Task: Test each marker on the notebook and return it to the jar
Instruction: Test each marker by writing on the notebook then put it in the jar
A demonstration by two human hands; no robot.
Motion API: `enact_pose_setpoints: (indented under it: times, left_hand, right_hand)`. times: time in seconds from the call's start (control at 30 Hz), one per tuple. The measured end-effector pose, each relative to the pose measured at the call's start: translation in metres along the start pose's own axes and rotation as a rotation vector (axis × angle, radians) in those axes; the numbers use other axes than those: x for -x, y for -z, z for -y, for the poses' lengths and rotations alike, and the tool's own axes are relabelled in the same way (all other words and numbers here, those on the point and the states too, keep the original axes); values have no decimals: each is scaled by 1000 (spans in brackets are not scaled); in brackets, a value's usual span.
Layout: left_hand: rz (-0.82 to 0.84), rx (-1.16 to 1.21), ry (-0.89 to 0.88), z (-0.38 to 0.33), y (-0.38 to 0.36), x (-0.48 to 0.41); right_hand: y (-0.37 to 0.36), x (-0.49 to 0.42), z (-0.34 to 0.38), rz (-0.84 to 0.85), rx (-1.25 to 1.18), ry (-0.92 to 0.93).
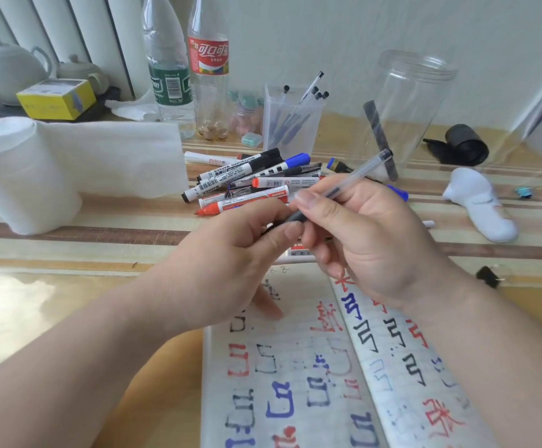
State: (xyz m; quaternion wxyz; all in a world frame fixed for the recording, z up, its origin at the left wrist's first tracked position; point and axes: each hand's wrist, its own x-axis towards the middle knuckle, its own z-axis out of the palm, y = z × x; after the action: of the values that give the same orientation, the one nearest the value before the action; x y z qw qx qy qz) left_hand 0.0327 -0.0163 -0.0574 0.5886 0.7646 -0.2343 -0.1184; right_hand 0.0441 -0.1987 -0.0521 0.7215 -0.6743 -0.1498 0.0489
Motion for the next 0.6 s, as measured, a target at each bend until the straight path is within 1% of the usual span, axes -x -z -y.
enact_pose_setpoints:
  times: [0.13,0.2,0.23,0.3,0.33,0.4,0.47,0.6]
  left_hand:
    - [15,84,37,-2,-3,-1]
    - [7,127,103,0,-1,0]
    - [4,102,145,1,2,1]
    - [15,-29,207,6,6,3]
    - [21,-112,201,7,7,4]
    - [31,-357,144,10,5,4]
    - [34,-559,149,9,2,3]
    - [19,-639,217,7,-4,0]
  right_hand:
    - [8,-1,4,-2,-8,-35]
    - [20,-2,9,-70,-22,-38]
    - [28,-3,12,-99,-14,-37]
    - [42,-3,18,-104,79,-44]
    - [46,-3,19,-86,154,-54]
    - [47,-2,16,-38,289,-106]
    - [41,-1,9,22,336,-180]
    - [33,1,4,71,356,-222]
